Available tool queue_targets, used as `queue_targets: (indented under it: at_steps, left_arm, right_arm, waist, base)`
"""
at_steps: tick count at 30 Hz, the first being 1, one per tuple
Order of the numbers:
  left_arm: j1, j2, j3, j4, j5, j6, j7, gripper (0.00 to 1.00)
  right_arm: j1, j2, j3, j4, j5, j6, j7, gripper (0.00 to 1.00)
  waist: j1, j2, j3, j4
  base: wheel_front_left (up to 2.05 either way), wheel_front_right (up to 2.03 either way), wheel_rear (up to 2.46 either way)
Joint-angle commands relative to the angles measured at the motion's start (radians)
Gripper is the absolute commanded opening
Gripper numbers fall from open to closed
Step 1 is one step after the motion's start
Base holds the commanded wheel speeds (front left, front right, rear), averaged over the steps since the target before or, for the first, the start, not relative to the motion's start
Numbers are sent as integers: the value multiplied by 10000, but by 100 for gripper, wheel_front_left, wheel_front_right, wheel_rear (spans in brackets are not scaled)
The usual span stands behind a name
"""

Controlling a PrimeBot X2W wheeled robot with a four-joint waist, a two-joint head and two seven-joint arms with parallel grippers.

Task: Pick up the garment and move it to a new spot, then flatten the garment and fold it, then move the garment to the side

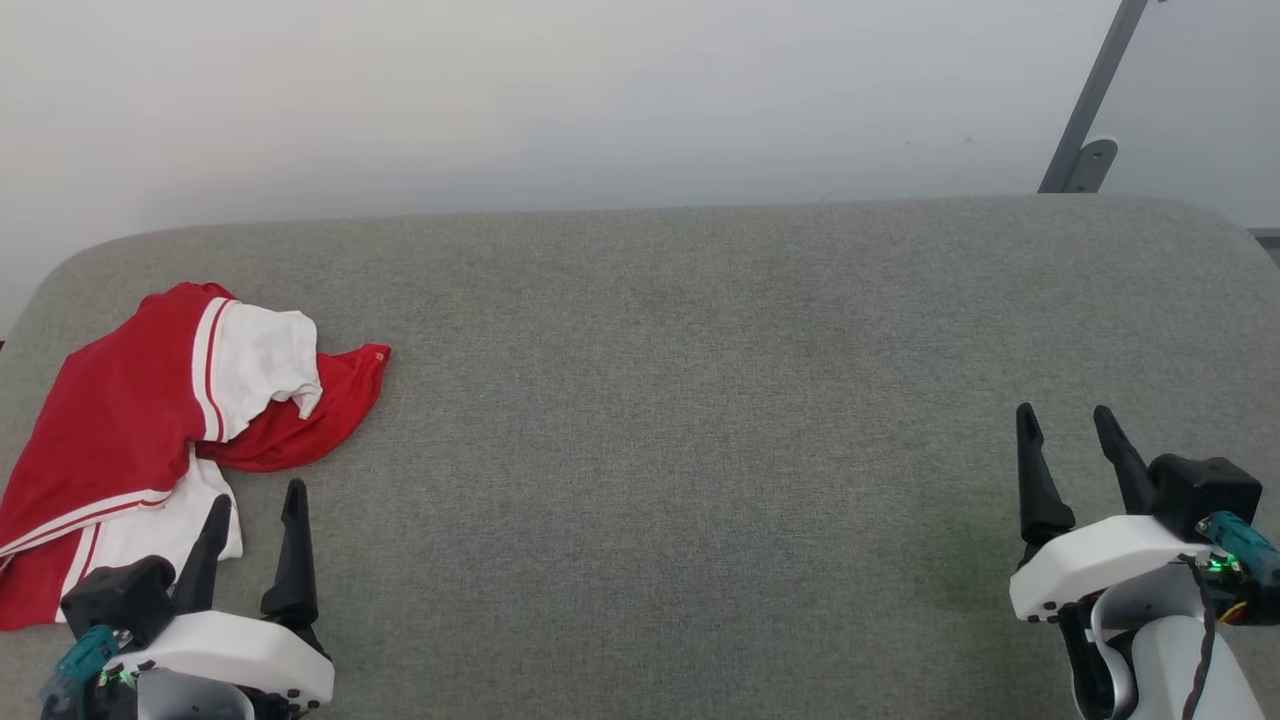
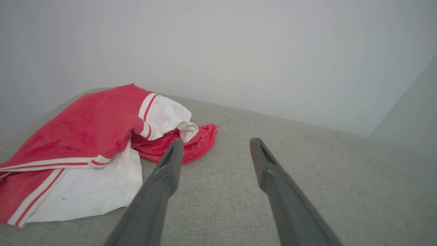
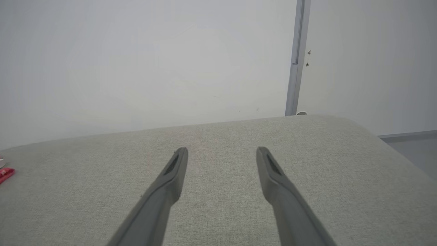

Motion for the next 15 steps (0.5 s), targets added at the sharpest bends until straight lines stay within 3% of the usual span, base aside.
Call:
queue_targets:
  at_steps: [1,15]
  left_arm:
    - [51,87,22,-30,248,27,-103,100]
    - [38,77,321,81,1225,-240,-431,100]
  right_arm:
    - [-180,20,-44,-59,-320,-3,-129,100]
    - [-15,138,-363,-194,-1532,-3,-444,100]
  waist:
    - [0,0,17,-2]
    - [0,0,215,-52]
  base:
    - [0,0,0]
    - [0,0,0]
